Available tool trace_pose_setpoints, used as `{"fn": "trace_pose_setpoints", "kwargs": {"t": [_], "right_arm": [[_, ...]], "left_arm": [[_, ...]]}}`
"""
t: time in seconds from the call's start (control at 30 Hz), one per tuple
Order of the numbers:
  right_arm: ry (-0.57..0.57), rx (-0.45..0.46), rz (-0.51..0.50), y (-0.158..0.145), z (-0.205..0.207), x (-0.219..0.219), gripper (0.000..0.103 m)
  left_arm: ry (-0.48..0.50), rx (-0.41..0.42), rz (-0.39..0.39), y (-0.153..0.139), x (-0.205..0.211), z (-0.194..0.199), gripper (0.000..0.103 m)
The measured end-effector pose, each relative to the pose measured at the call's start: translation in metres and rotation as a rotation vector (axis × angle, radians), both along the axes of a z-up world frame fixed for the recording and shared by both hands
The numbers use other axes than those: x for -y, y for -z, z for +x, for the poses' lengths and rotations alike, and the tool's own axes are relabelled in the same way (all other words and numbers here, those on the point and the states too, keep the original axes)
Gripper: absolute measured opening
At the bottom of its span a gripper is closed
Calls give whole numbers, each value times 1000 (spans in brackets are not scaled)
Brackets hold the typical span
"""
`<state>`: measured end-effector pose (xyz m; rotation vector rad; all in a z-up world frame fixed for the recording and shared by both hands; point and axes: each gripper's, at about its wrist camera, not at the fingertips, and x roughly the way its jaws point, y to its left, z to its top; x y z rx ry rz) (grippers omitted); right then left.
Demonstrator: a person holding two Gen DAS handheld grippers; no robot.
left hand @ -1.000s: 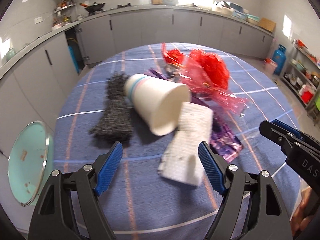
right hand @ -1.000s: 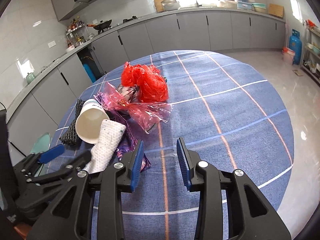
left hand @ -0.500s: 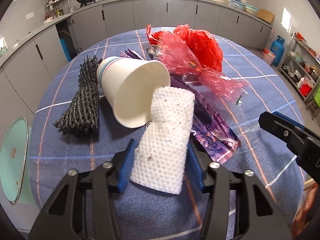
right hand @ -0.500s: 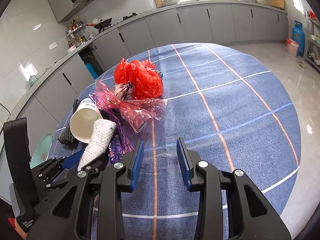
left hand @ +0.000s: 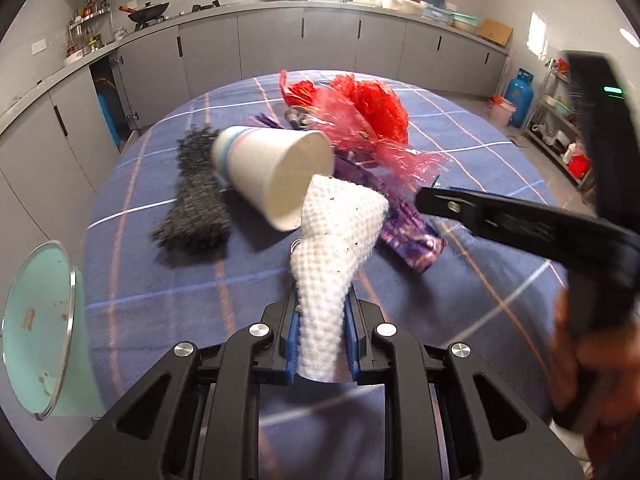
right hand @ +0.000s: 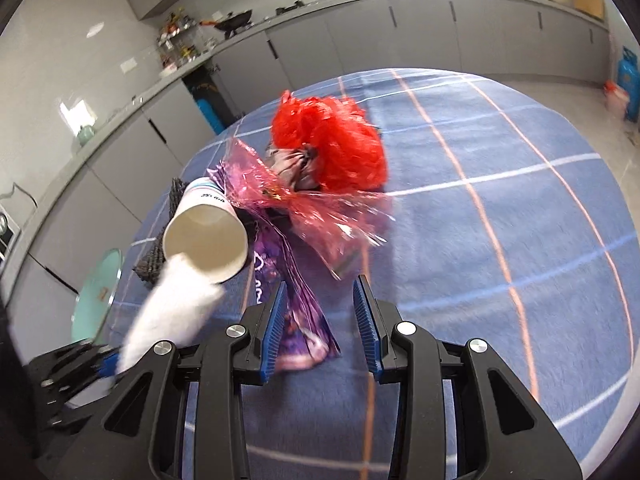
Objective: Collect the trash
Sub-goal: 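Grasp the white cloth with the left tool while the right tool grasps the purple wrapper, then carry the white cloth and purple wrapper over the teal bin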
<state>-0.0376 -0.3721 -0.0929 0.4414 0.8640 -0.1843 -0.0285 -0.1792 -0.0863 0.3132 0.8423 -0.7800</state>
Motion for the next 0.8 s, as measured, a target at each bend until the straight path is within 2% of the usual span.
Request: {"fn": "trace_pose_setpoints", "kwargs": {"t": [0.1, 0.27, 0.33, 0.4, 0.47, 0.53, 0.8], "right_arm": [[-25, -32, 0, 6, 16, -5, 36], [-52, -68, 33, 15, 33, -14, 36], [-57, -68, 16, 15, 34, -20, 36], [-58, -71, 5, 15, 33, -24, 29], [-66, -80, -8, 15, 29, -30, 14], [-62, -74, 5, 15, 23, -32, 10], [-17, -25, 30, -1, -14, -37, 5]], "left_arm": [[-21, 17, -27, -13, -26, 2, 19], [-69, 54, -60, -31, -48, 9, 19], [-82, 61, -72, -35, -54, 13, 19], [-102, 59, -86, -37, -58, 16, 19], [-125, 53, -96, -36, -63, 18, 19], [-144, 54, -98, -37, -68, 20, 19], [-157, 65, -112, -38, -74, 20, 19]]}}
